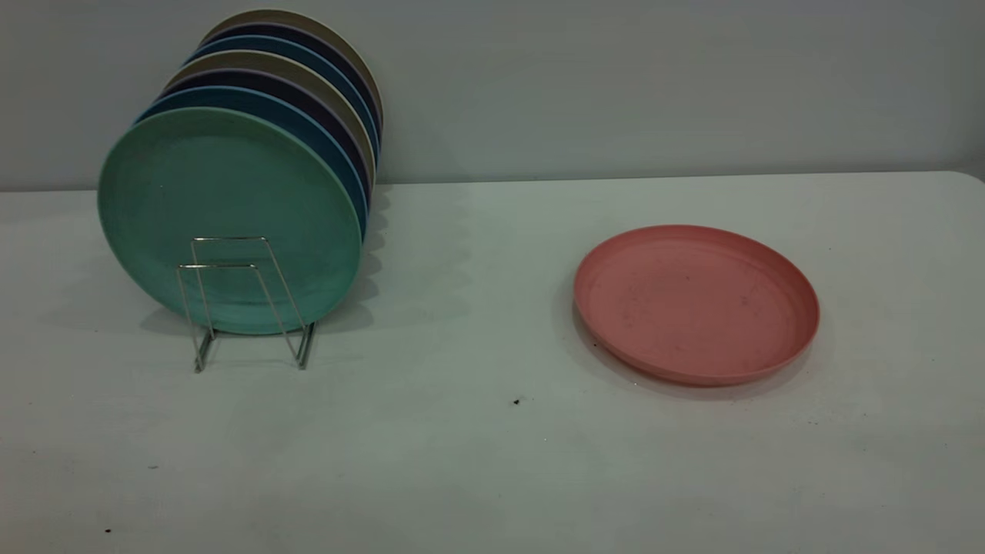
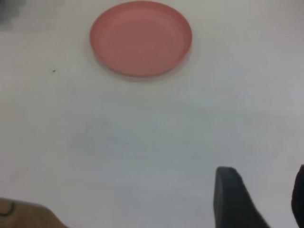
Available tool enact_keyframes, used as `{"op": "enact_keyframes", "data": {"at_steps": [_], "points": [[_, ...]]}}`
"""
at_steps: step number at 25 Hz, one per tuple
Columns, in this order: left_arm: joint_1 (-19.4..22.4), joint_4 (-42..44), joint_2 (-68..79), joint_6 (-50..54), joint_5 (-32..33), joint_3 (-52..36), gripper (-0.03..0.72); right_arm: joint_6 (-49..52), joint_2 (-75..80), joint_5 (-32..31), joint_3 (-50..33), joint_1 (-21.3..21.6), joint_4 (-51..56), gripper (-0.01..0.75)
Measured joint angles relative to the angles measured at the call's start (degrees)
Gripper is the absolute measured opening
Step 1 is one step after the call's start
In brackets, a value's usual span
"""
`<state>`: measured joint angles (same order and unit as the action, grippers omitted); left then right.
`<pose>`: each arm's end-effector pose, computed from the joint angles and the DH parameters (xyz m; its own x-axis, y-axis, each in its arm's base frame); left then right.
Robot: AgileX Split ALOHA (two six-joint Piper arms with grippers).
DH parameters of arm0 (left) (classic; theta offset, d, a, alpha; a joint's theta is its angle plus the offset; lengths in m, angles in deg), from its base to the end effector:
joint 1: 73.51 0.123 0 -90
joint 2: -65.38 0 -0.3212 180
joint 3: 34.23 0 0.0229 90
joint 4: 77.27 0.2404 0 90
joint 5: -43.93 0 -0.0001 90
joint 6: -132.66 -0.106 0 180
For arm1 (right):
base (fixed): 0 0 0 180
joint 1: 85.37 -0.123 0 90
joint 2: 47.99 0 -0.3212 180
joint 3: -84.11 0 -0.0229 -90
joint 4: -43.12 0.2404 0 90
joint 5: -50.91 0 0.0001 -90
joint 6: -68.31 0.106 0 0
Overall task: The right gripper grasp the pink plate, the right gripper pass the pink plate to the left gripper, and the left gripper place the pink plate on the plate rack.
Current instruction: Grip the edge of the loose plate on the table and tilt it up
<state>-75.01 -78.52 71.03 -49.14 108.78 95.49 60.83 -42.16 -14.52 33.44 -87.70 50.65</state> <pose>-0.0424 -0.0010 0.2540 -0.5104 0.0355 -0.8592 0.0544 0.9985 0.0089 -0.0427 0.0109 0.2520 -0.5135 -0.0960 -0.8527 -0.1810 0.9835 -0.0017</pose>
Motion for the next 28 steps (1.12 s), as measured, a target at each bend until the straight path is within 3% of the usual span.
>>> {"op": "enact_keyframes", "data": {"at_steps": [13, 17, 28], "points": [[0.0, 0.1, 0.0, 0.3, 0.0, 0.0, 0.468, 0.0, -0.1, 0.8, 0.0, 0.0, 3.3, 0.321], [0.0, 0.1, 3.0, 5.8, -0.7, 1.8, 0.473, -0.1, 2.9, 1.9, 1.0, 0.0, 6.2, 0.324], [0.0, -0.2, 39.4, -7.0, -16.4, 13.9, 0.556, -2.9, 33.9, 11.7, 6.9, 0.0, 10.5, 0.508]]}}
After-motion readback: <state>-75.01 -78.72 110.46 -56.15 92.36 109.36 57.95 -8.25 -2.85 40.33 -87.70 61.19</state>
